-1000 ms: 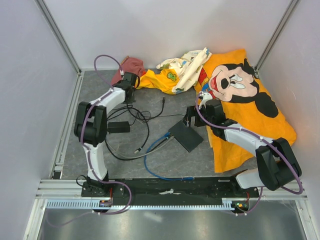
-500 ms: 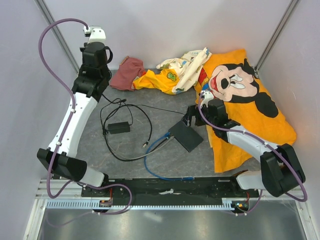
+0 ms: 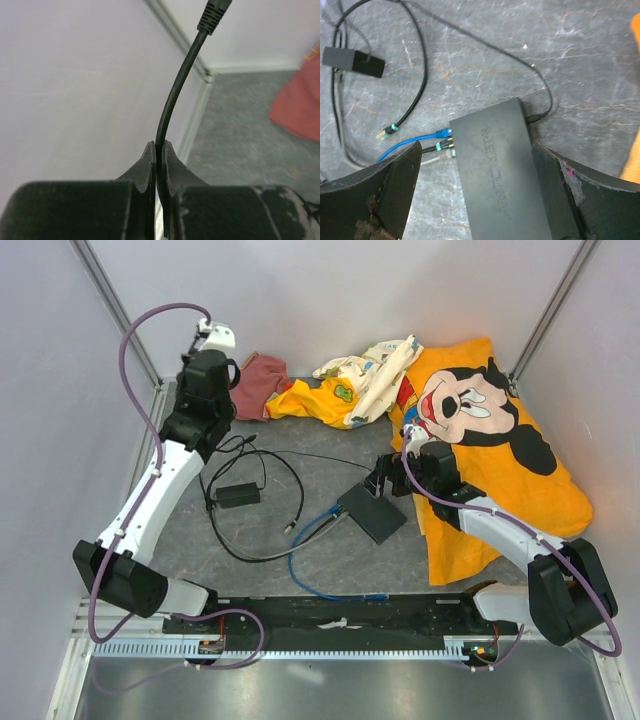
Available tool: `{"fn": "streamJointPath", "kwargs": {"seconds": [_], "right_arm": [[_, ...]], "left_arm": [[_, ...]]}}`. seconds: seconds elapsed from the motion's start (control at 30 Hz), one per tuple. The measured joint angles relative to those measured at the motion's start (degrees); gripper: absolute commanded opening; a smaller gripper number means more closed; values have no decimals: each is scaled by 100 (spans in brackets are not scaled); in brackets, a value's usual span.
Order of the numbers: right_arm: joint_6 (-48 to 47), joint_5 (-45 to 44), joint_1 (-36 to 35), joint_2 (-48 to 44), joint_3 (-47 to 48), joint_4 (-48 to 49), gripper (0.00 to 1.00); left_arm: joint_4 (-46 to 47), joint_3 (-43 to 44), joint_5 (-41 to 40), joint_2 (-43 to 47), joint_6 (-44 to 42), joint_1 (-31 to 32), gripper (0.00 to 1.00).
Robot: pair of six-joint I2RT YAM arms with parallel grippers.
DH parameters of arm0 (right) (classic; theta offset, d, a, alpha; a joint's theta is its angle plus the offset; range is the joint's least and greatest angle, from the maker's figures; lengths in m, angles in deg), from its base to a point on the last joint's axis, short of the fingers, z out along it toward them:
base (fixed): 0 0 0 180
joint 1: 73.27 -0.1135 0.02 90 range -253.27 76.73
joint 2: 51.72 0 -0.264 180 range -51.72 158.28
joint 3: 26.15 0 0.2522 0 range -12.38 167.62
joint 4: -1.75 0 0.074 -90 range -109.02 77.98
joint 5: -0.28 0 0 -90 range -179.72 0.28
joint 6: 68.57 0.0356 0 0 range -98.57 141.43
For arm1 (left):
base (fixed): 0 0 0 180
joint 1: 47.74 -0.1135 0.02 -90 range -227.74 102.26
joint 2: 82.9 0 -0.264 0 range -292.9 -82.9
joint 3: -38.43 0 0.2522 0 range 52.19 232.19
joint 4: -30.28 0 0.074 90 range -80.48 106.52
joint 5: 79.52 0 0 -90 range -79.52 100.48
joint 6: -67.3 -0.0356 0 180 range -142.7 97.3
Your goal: Insert the plug into the switch port
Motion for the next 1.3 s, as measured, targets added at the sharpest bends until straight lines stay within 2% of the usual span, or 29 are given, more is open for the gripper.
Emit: {"fn": "streamJointPath", "kwargs": {"seconds": [0.1, 0.2, 0.3, 0.4, 0.57, 0.73, 1.0, 1.13, 1.3], "right_arm": [[63, 151, -17, 2, -20, 2, 98], [94, 243, -39, 2, -33, 2, 98], [105, 291, -63, 2, -74, -2, 98], [107, 361, -85, 4, -111, -15, 98], [107, 391, -114, 11, -116, -22, 98], [107, 415, -164, 83, -116, -31, 98], [101, 527, -575, 205, -17, 20, 98], [103, 505, -1019, 678, 442, 125, 97], [103, 485, -1493, 1141, 833, 487, 94]], "left_arm": [[-612, -262, 330, -24, 527, 94, 2], [-1198, -632, 278, -227, 940, 46, 2], [-1762, -903, 352, -487, 1384, -236, 2], [-2133, -1134, 638, -494, 1803, -785, 2], [-2028, -1438, 918, -72, 2363, -1735, 2], [-1545, -1989, 964, 699, 2638, -2061, 2], [-1091, -2105, 1947, 2000, 2723, -2055, 3], [-992, -2098, 1707, 2568, 2533, -1690, 3], [-758, -2168, 1543, 2857, 2100, -1174, 3]]}}
